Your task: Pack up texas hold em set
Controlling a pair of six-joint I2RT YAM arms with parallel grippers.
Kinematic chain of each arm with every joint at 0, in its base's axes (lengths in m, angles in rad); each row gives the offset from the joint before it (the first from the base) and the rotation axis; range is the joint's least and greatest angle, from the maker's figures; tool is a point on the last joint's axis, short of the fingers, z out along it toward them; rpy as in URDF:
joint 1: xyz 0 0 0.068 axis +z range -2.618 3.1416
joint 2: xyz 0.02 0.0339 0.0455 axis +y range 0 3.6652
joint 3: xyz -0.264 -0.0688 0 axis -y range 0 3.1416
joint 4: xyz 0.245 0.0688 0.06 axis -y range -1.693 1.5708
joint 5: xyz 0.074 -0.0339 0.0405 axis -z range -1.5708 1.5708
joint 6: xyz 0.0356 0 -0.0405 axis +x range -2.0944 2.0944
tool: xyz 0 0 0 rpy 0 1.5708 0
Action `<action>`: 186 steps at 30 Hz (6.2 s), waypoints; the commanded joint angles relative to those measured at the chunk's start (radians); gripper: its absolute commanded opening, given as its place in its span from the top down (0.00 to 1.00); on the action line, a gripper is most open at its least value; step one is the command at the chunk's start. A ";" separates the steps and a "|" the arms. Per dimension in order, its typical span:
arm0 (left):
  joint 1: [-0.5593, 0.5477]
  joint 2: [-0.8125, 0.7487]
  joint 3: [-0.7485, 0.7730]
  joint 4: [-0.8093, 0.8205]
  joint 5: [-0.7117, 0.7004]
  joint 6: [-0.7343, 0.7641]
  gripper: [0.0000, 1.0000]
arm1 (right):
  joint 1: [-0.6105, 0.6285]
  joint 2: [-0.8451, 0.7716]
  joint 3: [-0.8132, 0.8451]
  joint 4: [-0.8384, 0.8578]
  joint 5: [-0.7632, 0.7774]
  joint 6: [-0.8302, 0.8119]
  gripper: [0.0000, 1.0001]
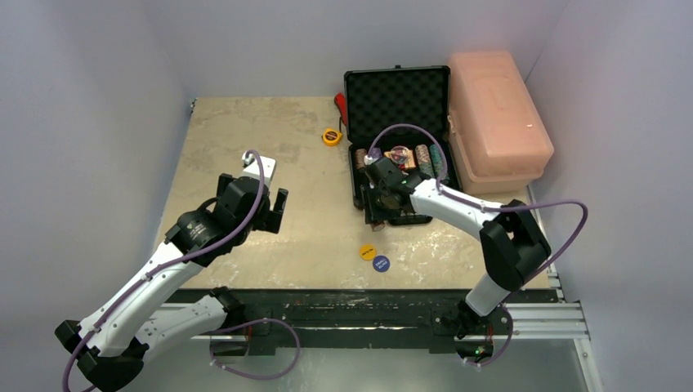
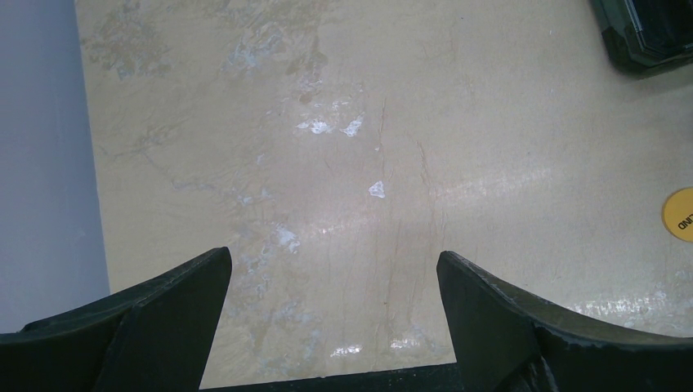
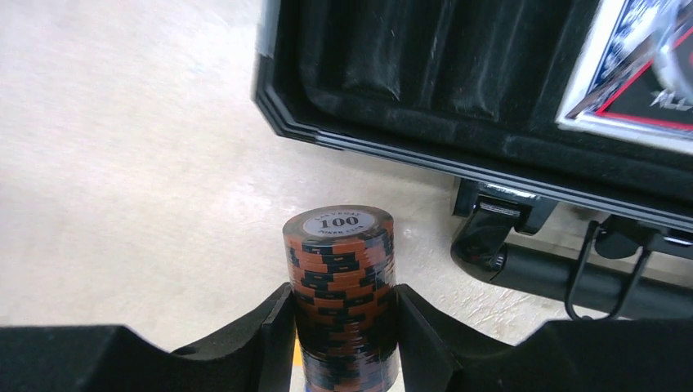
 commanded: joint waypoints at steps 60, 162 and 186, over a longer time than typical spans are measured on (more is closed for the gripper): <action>0.010 -0.027 -0.009 0.037 0.008 0.020 0.03 | -0.152 0.434 0.678 -0.139 0.009 0.060 1.00; 0.012 0.089 0.008 0.115 0.325 0.072 0.07 | -0.166 -0.131 -0.219 0.949 0.288 -0.089 0.01; 0.014 0.084 -0.022 0.126 0.267 0.084 0.07 | -0.214 0.464 0.202 1.302 -0.084 0.014 0.01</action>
